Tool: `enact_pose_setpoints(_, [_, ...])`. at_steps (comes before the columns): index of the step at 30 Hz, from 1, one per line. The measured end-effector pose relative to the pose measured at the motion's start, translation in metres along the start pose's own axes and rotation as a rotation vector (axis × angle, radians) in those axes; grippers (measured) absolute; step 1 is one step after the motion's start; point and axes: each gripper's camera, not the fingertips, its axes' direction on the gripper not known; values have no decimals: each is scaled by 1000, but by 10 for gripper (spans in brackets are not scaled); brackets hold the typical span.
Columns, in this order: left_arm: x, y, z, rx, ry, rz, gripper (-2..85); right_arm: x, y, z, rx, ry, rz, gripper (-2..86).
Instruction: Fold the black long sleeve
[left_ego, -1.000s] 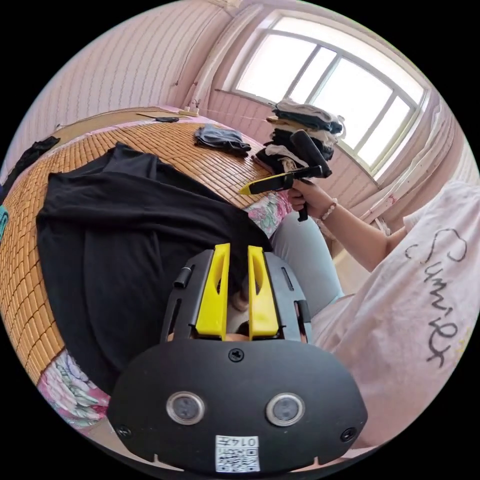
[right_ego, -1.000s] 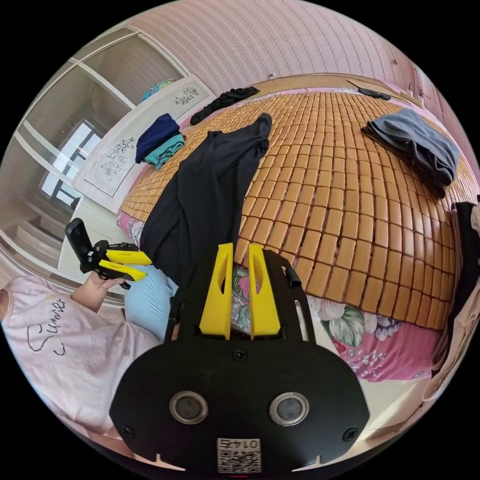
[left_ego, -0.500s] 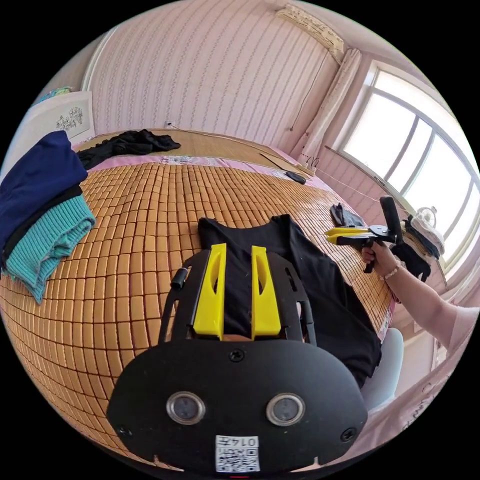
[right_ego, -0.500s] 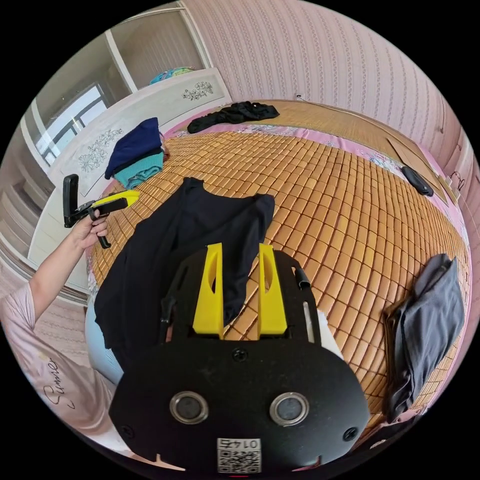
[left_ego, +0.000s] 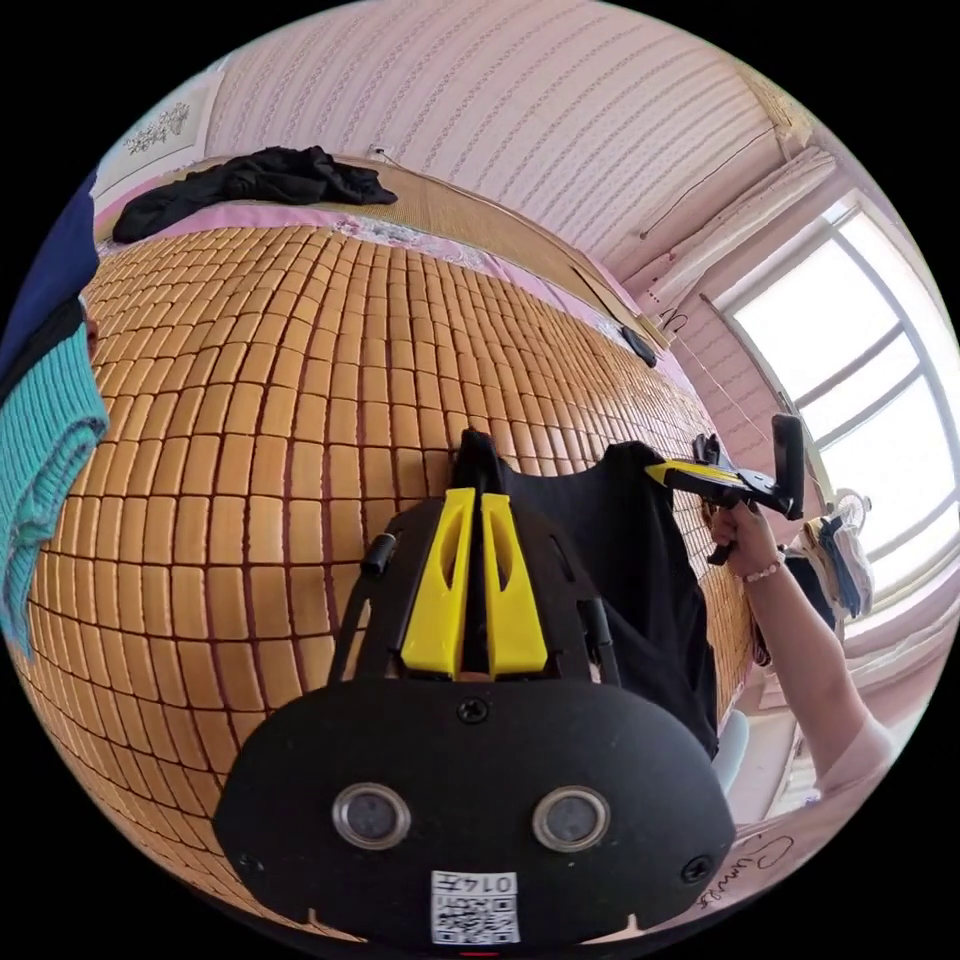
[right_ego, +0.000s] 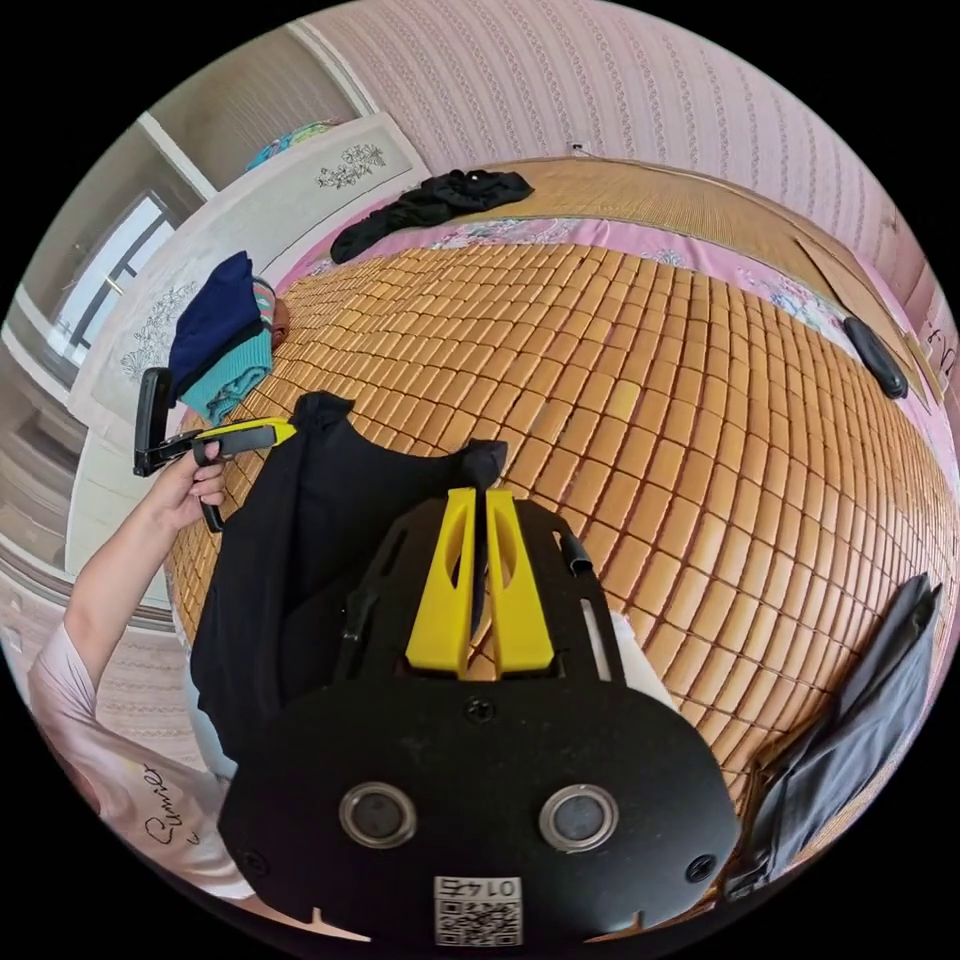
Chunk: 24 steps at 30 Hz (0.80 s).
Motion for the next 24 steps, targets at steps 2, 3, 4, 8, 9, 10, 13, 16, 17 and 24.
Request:
enact_pose_setpoints(2, [7,-7,-17,46,-21,13,-9,-10,-9,-28,27,71,-50,-2])
enact_pose_setpoints(3, [11,-12,-30,86,-26,15,-9,-12,-12,-35,34,85,-51,-2])
enact_pose_setpoints(4, [14,-14,-36,109,-25,17,-10,-13,-15,-51,57,105,-43,-3])
enact_pose_setpoints(8, [38,-12,-74,180,-31,62,-10,-23,-13,-103,142,92,-15,-3])
enact_pose_setpoints(9, [46,-3,-85,198,-31,94,-10,-27,-9,-108,152,92,-19,-3])
enact_pose_setpoints(10, [49,2,-90,201,-26,113,-10,-36,2,-121,182,89,-37,-3])
enact_pose_setpoints(13, [66,41,-119,186,-32,232,-10,-62,48,-152,245,46,-115,-3])
enact_pose_setpoints(16, [83,99,-151,166,-73,346,-10,-93,113,-176,284,14,-187,-3])
enact_pose_setpoints(17, [88,127,-163,165,-60,372,-10,-105,141,-181,283,-7,-210,-3])
enact_pose_setpoints(24, [103,309,-190,179,14,347,-10,-157,297,-176,289,-163,-157,-2])
